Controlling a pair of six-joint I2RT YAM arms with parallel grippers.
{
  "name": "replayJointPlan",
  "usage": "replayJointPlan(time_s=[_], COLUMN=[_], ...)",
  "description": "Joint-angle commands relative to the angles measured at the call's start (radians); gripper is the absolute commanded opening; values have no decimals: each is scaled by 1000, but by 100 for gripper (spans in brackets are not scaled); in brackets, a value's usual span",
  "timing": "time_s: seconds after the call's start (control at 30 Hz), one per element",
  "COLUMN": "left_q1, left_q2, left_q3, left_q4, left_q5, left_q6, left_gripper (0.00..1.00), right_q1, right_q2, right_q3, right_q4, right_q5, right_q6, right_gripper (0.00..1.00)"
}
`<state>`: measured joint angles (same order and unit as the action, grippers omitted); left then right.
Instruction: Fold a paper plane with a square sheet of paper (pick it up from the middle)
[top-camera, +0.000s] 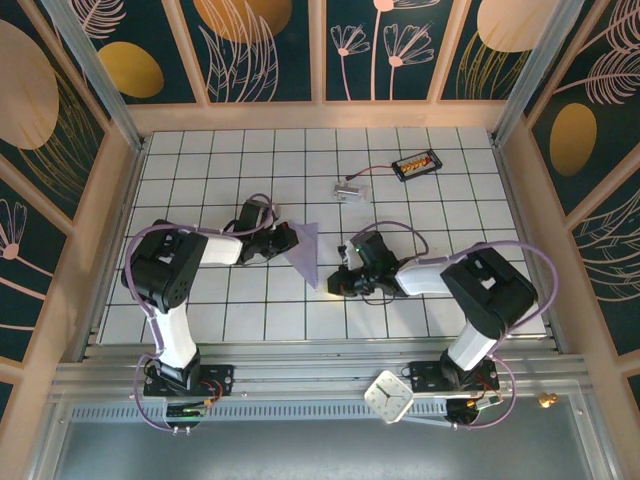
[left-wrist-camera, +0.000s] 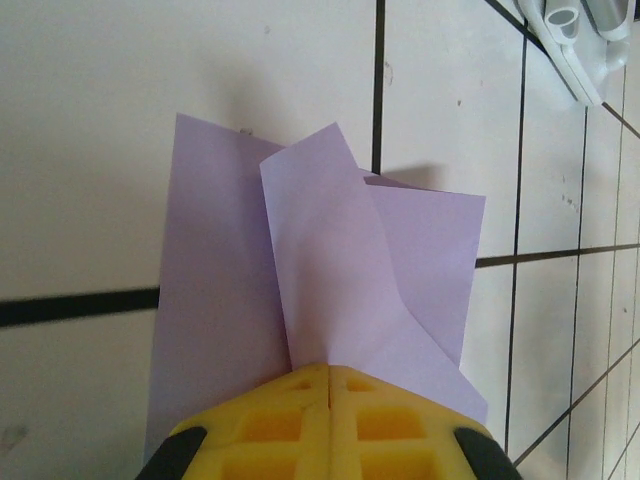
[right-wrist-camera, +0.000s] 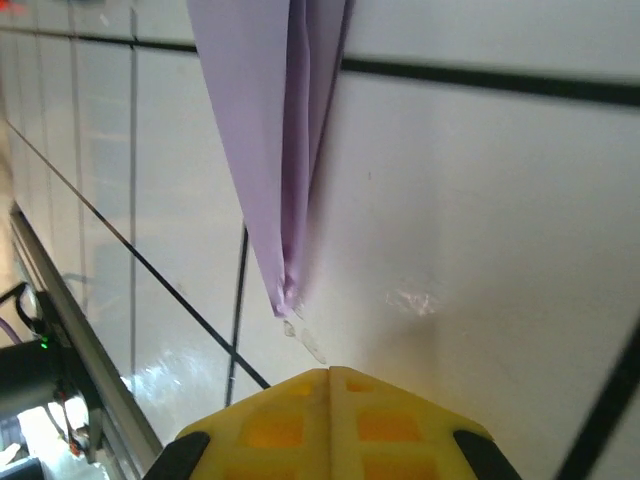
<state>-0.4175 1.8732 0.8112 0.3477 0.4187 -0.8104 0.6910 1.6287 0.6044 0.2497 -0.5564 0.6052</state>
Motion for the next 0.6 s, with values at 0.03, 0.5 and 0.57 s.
replayJointPlan(time_s=[0.03, 0.5, 0.57], left_q1=[-3, -53, -52], left_q2=[-30, -93, -100], left_q3=[-106, -165, -151], left_q4=[-25, 11, -9], left_q5=[-23, -31, -35], left_q6=[-42, -95, -80], left_gripper=[2, 2, 2], right_q1=[-5, 40, 39], right_q2=[-17, 279, 285], right_q3=[87, 214, 186], right_q4=[27, 58, 31], right_q5=[-48, -37, -23], right_q6=[26, 4, -3], right_gripper=[0, 0, 0])
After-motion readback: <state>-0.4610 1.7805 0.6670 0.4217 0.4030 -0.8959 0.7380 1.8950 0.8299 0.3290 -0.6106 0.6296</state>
